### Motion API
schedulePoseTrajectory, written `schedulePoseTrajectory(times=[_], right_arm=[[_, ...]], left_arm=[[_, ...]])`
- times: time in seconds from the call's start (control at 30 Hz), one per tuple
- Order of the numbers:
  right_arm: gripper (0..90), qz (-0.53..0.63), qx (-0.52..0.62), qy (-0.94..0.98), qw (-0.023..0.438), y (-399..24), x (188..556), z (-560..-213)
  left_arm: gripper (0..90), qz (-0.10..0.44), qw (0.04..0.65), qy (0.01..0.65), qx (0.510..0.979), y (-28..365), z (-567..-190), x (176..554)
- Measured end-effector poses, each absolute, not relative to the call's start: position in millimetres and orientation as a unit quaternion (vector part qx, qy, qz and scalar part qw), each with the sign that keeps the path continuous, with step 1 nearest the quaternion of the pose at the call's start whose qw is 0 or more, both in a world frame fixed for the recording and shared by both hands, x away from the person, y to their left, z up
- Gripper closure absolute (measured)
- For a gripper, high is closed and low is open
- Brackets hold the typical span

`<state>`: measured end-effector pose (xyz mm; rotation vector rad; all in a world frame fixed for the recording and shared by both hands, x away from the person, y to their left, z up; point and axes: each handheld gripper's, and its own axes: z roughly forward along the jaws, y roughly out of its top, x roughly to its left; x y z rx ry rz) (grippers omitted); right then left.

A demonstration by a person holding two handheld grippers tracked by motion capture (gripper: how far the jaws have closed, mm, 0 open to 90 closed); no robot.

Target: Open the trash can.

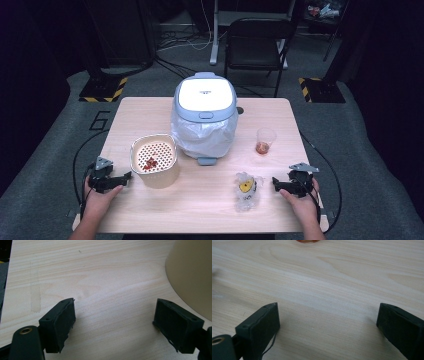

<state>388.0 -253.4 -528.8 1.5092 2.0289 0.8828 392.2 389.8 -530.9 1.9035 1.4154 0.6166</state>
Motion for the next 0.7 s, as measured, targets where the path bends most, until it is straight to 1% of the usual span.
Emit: schedulePoseTrajectory(times=[0.7], right_arm=[[5.2,0.321,0.547,0.738,0.231,-254.0,388.1,-528.7]], left_arm=[[17.3,0.237,0.338,0.544,0.73,389.6,-531.0,392.1]])
